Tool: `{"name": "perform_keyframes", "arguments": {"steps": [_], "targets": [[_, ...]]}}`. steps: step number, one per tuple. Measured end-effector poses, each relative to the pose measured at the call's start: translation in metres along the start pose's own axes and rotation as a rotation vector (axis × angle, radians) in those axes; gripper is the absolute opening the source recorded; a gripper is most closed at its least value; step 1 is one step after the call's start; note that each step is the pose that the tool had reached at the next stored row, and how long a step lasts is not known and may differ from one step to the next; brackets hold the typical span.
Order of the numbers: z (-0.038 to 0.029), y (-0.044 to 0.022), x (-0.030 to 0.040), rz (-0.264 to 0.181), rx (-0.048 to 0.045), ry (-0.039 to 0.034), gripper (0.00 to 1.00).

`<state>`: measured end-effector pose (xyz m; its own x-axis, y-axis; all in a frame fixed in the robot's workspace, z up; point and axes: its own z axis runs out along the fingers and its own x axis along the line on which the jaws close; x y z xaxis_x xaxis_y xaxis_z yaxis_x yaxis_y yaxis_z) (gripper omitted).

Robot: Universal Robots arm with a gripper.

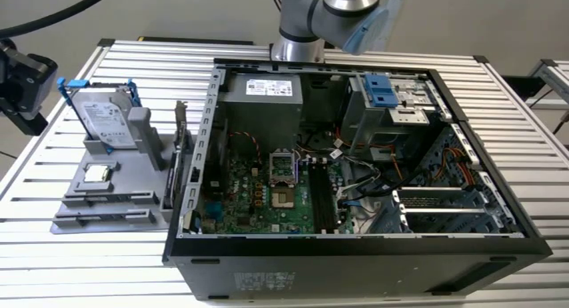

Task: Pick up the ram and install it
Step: 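Reach for the ram, then pick up the ram and move it above insertion slot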

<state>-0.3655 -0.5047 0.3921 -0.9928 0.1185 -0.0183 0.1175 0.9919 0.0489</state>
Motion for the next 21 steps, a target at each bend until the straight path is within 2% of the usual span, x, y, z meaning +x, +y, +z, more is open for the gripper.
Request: {"name": "perform_keyframes", "arguments": {"steps": [14, 21], "targets": [[0.0010, 0.0005, -0.0024, 0.096, 0.0017, -0.0048, 0.00], [0.0011, 0.0009, -0.0026, 0.131, 0.0024, -0.0064, 0.00]]}}
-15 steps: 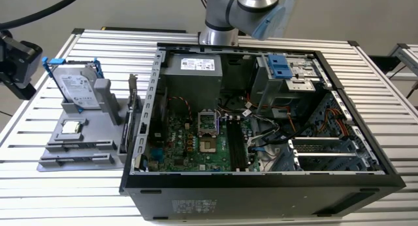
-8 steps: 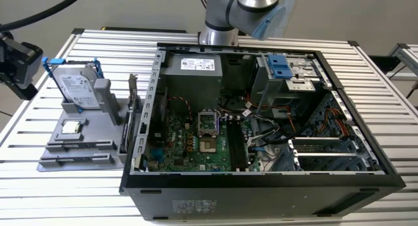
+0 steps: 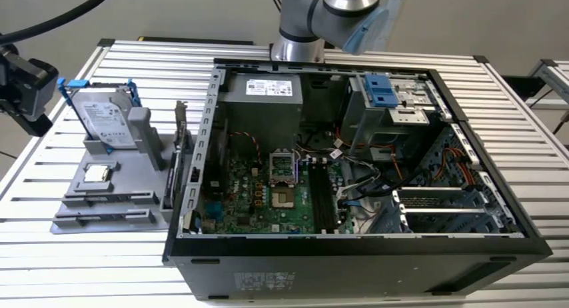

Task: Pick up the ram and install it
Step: 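Pick up the ram and move it above insertion slot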

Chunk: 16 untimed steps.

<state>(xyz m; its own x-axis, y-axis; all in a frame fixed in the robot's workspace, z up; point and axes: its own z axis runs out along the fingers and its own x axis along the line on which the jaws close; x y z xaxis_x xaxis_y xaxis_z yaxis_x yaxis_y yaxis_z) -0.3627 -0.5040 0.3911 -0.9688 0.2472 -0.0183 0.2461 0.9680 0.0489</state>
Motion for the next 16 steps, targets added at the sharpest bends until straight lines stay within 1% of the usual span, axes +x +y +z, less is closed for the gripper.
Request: {"name": "perform_keyframes", "arguments": {"steps": [4, 9, 13, 16], "targets": [[0.0000, 0.0000, 0.0000, 0.025, 0.0004, -0.0012, 0.00], [0.0000, 0.0001, 0.0000, 0.041, 0.0006, -0.0021, 0.00], [0.0000, 0.0001, 0.0000, 0.084, 0.0014, -0.0042, 0.00], [0.0000, 0.0001, 0.0000, 0.130, 0.0023, -0.0064, 0.00]]}}
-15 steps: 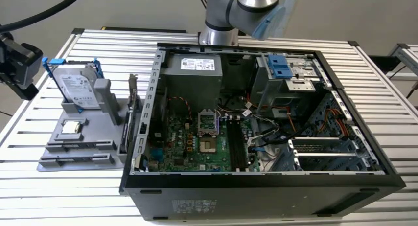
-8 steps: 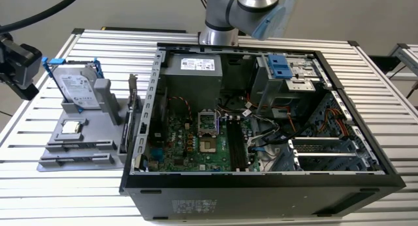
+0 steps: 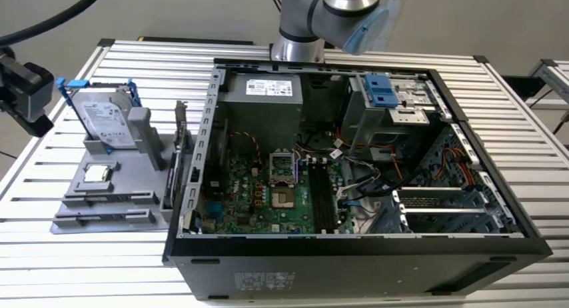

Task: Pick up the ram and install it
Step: 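Pick up the ram and move it above insertion slot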

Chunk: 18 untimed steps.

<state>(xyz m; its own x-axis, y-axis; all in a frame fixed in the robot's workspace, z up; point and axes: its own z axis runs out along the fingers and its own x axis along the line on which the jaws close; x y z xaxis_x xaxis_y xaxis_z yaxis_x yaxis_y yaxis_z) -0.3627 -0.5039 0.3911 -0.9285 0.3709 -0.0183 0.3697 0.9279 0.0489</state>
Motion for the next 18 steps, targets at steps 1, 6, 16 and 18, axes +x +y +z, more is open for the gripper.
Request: {"name": "perform_keyframes", "arguments": {"steps": [1, 6, 16, 18], "targets": [[0.0000, 0.0000, 0.0000, 0.015, 0.0003, -0.0008, 0.00], [0.0000, 0.0000, 0.0000, 0.090, 0.0017, -0.0044, 0.00], [0.0000, 0.0000, 0.0000, 0.234, 0.0043, -0.0115, 0.00], [0.0000, 0.0000, 0.0000, 0.261, 0.0048, -0.0128, 0.00]]}}
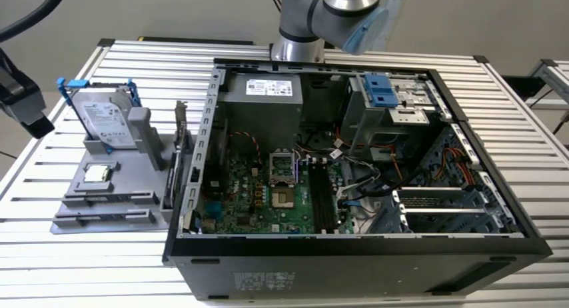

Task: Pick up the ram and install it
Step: 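Pick up the ram and move it above insertion slot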

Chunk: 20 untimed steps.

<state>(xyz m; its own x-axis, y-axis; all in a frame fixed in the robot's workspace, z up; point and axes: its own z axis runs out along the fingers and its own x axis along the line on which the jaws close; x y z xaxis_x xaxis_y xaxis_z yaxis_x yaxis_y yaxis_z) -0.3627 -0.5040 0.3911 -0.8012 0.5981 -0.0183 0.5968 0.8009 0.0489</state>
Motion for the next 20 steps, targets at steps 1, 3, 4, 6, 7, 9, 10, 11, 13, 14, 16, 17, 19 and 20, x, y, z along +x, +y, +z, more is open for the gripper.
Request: {"name": "perform_keyframes", "arguments": {"steps": [1, 3, 4, 6, 7, 9, 10, 11, 13, 14, 16, 17, 19, 20], "targets": [[0.0000, 0.0000, 0.0000, 0.015, 0.0002, -0.0008, 0.00], [0.0000, 0.0000, 0.0000, 0.045, 0.0008, -0.0023, 0.00], [0.0000, 0.0000, 0.0000, 0.061, 0.0011, -0.0030, 0.00], [0.0000, 0.0000, 0.0000, 0.091, 0.0017, -0.0045, 0.00], [0.0000, 0.0000, 0.0000, 0.107, 0.0019, -0.0052, 0.00], [0.0000, 0.0000, 0.0000, 0.140, 0.0026, -0.0068, 0.00], [0.0001, 0.0000, 0.0000, 0.155, 0.0027, -0.0076, 0.00], [0.0001, 0.0000, 0.0000, 0.171, 0.0030, -0.0084, 0.00], [0.0000, 0.0000, 0.0000, 0.202, 0.0037, -0.0099, 0.00], [0.0000, 0.0000, 0.0000, 0.219, 0.0040, -0.0107, 0.00], [0.0001, 0.0000, 0.0000, 0.249, 0.0045, -0.0122, 0.00], [0.0000, 0.0000, 0.0000, 0.265, 0.0048, -0.0130, 0.00], [0.0000, 0.0000, 0.0000, 0.297, 0.0054, -0.0145, 0.00], [0.0000, 0.0000, 0.0000, 0.313, 0.0057, -0.0153, 0.00]]}}
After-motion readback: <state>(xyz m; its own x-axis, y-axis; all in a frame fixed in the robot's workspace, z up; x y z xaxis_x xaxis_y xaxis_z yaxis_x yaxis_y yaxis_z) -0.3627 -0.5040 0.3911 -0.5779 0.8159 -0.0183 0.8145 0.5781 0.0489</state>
